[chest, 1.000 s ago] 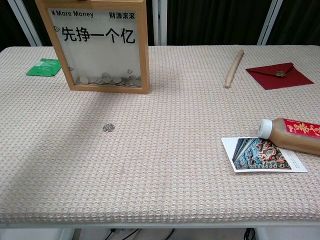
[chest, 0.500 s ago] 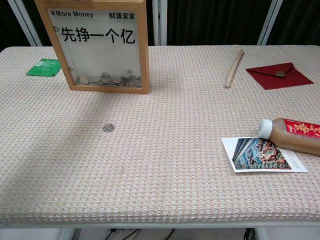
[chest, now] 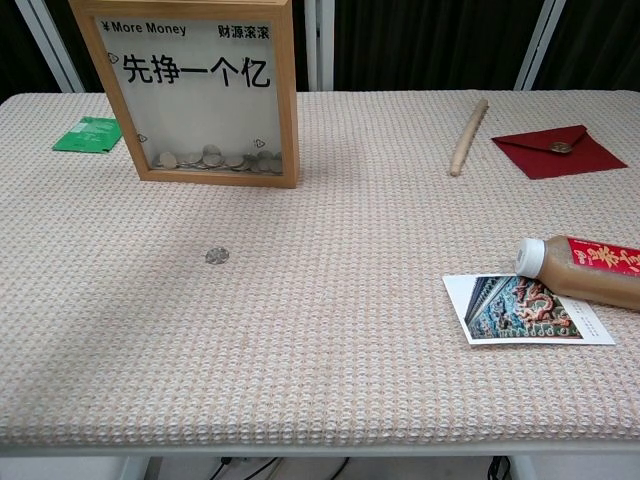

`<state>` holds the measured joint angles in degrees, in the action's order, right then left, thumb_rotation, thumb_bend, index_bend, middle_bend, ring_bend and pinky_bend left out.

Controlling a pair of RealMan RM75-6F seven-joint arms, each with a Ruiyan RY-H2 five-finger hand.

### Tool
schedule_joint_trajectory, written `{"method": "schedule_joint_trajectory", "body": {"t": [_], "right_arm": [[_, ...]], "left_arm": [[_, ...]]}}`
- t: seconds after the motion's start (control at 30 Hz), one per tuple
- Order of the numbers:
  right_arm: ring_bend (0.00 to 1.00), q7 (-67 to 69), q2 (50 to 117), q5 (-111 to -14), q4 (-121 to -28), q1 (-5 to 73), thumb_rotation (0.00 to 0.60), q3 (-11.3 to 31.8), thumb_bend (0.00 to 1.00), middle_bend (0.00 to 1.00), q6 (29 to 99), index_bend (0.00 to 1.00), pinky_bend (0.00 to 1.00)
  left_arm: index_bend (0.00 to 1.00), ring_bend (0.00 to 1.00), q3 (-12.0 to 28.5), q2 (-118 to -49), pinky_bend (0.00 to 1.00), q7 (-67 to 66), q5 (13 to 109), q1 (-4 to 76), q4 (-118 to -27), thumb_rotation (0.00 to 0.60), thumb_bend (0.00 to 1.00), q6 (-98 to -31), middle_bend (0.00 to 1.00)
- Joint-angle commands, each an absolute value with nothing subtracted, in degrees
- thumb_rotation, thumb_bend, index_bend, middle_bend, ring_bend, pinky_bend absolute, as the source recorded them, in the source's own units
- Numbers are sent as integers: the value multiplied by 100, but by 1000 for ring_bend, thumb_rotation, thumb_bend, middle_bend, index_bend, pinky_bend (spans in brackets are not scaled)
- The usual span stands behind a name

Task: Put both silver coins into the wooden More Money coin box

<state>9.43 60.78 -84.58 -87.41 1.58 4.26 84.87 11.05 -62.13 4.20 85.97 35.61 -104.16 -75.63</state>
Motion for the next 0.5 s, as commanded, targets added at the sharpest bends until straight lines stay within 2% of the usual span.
{"method": "schedule_joint_trajectory", "body": {"t": [0.03, 0.17, 0.33, 0.5], "right_arm": [[0, 880, 6135, -8511, -8745, 181, 600, 388, 176, 0, 8458, 0, 0], [0, 794, 6185, -8559, -8772, 188, 600, 345, 176, 0, 8448, 0, 0], [0, 729, 6128, -8573, -8858, 141, 600, 354, 176, 0, 8567, 0, 0], [0, 722, 6090, -8537, -8877, 90, 600, 334, 176, 0, 8600, 0, 0]], "left_arm": [[255, 5, 201, -6602, 64, 150, 10000, 2662, -9742, 600, 391, -8617, 190], [254, 6, -159, -7085, 63, -4, 10351, 2399, -8980, 600, 336, -8749, 188], [254, 11, -323, -7633, 67, -214, 10417, 2346, -8112, 600, 232, -8508, 191], [247, 58, -396, -8194, 114, -192, 10398, 2445, -7415, 600, 164, -8122, 197]]}}
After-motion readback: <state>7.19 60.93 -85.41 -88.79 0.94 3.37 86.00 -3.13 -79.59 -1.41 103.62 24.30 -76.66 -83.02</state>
